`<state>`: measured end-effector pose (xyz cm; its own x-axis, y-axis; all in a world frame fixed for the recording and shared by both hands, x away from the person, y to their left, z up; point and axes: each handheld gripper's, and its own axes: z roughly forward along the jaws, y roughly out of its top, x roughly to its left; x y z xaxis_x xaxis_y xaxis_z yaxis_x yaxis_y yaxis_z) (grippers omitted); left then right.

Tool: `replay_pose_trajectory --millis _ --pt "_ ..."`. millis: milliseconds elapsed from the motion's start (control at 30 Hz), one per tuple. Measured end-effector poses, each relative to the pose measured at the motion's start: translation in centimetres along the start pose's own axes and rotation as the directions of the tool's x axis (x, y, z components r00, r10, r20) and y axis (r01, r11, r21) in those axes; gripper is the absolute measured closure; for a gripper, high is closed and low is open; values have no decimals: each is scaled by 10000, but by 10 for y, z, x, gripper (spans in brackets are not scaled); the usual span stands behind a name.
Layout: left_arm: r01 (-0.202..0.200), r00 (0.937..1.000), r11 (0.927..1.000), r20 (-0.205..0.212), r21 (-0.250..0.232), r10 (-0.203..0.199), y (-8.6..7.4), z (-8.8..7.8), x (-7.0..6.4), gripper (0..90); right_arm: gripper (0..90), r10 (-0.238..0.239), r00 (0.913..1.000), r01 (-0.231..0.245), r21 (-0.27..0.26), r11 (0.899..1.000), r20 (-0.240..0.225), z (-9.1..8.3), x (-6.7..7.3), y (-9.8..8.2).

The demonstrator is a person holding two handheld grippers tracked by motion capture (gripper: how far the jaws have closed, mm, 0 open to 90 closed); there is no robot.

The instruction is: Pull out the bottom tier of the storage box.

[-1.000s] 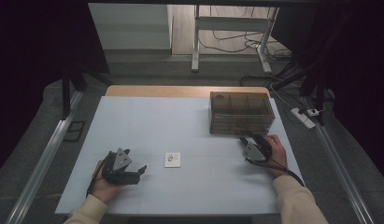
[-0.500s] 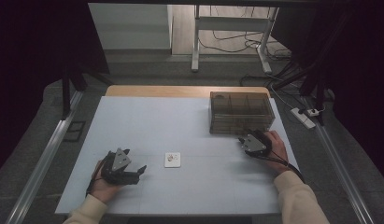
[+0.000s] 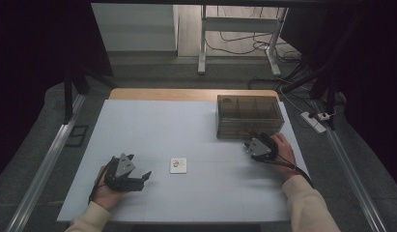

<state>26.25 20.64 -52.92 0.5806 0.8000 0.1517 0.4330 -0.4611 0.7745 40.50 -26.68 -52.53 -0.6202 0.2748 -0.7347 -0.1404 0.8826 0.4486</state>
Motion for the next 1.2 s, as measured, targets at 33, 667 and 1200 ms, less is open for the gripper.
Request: replay_pose_trajectory --millis 33,667,1200 --pt "-9 10000 10000 3 6 9 0 0 0 125 520 -46 10000 46 29 10000 -3 0 -1 0" --pt "-56 10000 10000 33 15 56 0 0 0 125 520 -553 9984 555 328 9979 -80 7 2 5" --pt "-33 10000 10000 41 -6 33 0 0 -1 125 534 -482 9981 501 500 9975 -378 10 -2 2"
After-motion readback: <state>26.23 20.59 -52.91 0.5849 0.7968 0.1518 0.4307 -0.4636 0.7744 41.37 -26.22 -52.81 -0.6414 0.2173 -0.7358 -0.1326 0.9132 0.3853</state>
